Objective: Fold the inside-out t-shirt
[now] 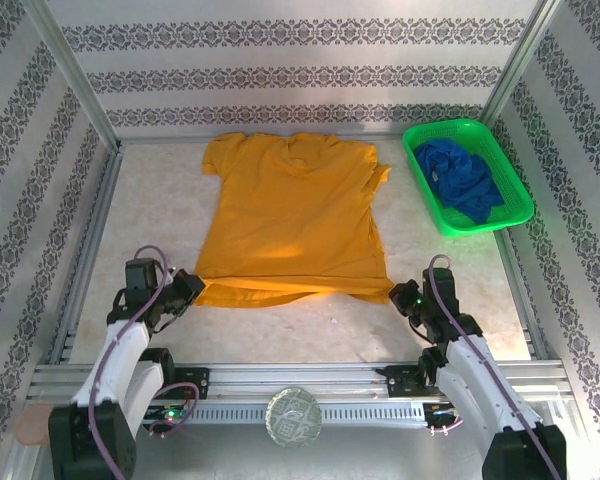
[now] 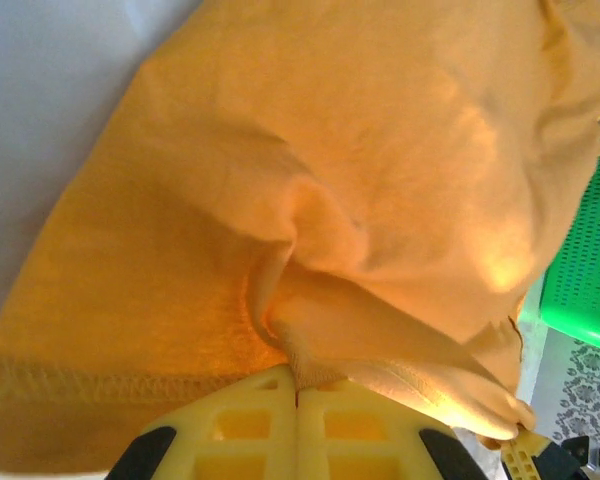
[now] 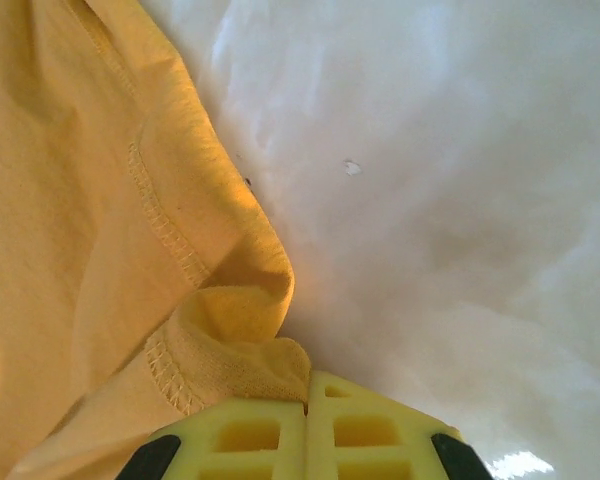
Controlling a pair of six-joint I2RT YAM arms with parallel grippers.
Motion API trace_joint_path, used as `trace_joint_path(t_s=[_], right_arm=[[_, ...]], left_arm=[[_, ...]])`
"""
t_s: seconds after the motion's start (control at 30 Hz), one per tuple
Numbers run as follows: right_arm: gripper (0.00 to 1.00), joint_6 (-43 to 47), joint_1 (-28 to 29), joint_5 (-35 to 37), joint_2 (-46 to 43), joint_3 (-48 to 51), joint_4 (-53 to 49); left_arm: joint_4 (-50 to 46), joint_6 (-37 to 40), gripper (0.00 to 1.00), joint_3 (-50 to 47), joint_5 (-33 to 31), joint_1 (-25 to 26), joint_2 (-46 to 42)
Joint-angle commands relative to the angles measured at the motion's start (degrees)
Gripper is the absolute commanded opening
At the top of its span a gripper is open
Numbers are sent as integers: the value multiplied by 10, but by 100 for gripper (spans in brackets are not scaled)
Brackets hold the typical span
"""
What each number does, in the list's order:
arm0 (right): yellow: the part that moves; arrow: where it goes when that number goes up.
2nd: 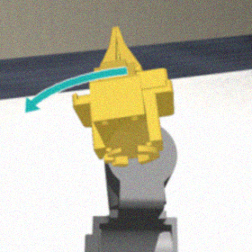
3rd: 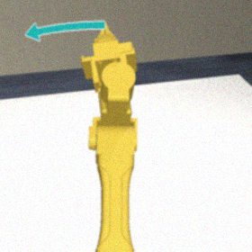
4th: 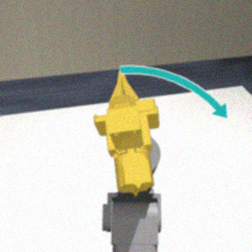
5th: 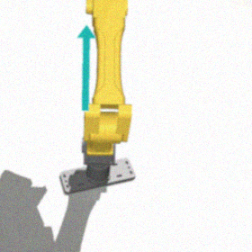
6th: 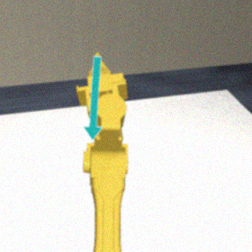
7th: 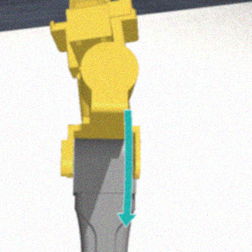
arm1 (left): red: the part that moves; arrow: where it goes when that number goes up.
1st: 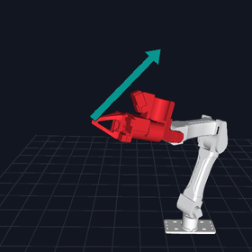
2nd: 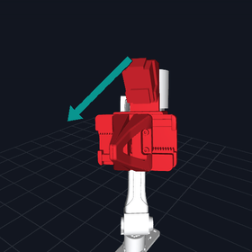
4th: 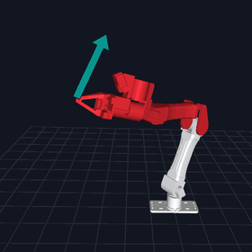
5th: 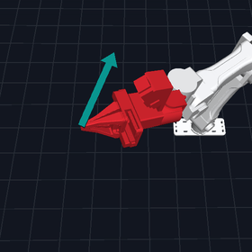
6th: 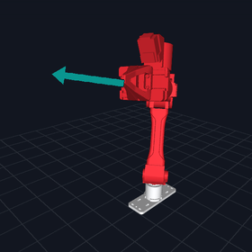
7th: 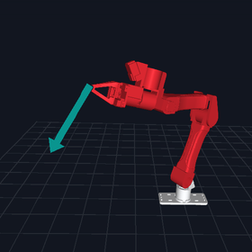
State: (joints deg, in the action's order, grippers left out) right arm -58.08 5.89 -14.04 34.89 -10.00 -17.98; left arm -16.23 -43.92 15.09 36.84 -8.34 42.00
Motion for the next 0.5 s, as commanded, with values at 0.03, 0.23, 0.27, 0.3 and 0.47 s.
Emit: trace_joint_path(t_s=[0.03, 0.23, 0.27, 0.3, 0.47], right_arm=[[0, -27, 4, 38, -40, -16, -87], [0, -44, 5, 65, -112, -62, -197], [0, -48, 5, 71, -125, -67, -217], [0, -55, 5, 80, -138, -71, -235], [0, -81, 6, 124, -178, -82, -302]], left_arm=[[-91, -18, 0, -23, -25, 0, -88], [-102, -25, 0, -12, -10, 1, -83], [-100, -27, 0, -9, -7, 1, -81], [-100, -26, 0, -3, -5, 1, -80], [-122, -10, 33, 48, -10, 3, -71]])
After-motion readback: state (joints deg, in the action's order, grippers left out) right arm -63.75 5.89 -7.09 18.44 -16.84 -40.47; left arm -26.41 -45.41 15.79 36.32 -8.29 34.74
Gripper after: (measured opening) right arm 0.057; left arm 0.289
